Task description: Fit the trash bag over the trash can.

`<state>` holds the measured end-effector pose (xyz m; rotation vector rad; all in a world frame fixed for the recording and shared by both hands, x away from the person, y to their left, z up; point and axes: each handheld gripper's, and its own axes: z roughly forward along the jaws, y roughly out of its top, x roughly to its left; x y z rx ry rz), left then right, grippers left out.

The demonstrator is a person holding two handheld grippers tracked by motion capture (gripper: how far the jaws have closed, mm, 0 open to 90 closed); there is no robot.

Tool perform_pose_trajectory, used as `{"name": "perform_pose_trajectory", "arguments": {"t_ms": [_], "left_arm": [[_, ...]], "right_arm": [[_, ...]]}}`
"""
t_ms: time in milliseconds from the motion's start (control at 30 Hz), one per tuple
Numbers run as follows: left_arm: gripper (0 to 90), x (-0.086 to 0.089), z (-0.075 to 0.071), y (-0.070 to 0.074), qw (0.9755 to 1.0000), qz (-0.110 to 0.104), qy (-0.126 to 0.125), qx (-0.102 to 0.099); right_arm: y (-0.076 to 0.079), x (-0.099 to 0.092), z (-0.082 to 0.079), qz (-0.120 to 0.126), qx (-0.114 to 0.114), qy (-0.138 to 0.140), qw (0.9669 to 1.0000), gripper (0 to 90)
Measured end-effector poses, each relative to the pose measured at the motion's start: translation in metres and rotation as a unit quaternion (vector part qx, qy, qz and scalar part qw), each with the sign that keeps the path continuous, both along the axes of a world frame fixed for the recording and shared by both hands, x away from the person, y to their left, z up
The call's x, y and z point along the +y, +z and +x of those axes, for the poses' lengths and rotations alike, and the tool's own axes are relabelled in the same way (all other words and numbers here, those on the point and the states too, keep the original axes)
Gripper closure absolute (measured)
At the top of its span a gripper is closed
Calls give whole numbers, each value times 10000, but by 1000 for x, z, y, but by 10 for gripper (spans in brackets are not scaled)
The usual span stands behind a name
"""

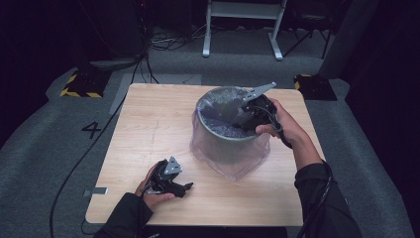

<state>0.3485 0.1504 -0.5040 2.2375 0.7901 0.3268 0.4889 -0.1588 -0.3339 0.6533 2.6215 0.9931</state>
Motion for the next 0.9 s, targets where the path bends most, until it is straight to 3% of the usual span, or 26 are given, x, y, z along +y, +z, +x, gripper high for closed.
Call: {"name": "perform_pose_trajectory", "arguments": {"t_ms": [433,900], "left_arm": [[147,0,0,0,10000,1,0,-1],[147,0,0,0,10000,1,1,1]], "right_arm": [[-1,9,5,-569,348,-147,9977,222],[-1,8,4,-524,354,-238,9977,223]]}}
